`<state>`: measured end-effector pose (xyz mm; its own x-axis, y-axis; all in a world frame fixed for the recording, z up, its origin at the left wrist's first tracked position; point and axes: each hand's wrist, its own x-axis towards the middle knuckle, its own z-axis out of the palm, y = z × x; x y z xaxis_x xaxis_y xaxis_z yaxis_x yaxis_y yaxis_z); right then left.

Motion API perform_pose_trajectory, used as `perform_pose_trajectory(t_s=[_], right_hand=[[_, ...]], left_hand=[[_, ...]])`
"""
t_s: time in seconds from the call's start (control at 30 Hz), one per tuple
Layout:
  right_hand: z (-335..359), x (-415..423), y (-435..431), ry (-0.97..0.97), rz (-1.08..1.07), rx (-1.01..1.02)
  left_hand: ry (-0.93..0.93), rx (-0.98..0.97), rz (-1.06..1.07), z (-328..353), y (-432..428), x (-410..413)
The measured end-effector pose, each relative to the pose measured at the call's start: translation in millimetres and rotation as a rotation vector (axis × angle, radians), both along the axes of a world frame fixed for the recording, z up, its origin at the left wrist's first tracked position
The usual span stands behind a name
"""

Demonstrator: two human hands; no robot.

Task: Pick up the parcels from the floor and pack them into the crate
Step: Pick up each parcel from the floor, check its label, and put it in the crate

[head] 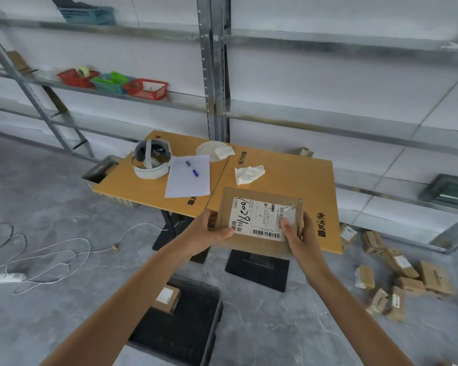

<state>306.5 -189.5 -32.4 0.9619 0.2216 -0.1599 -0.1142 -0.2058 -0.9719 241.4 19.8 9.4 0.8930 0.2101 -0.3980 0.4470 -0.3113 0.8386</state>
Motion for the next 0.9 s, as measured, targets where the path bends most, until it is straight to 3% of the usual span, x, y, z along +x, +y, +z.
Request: perform_pose_trajectory(t_s=[0.5, 0.7, 0.9], right_hand=[[-51, -28, 222, 0.248, 0.001, 0.004], [-95, -51, 272, 0.341, -0.009, 0.004], [-164, -65, 288, 0.378, -0.066, -0.254]], left_hand=[[0.089, -0.013, -0.124, -63, 245, -8], [0.176, -0.031, -0.168, -108, 300, -12], [0.283, -0.119, -0.099, -189, 305, -17]])
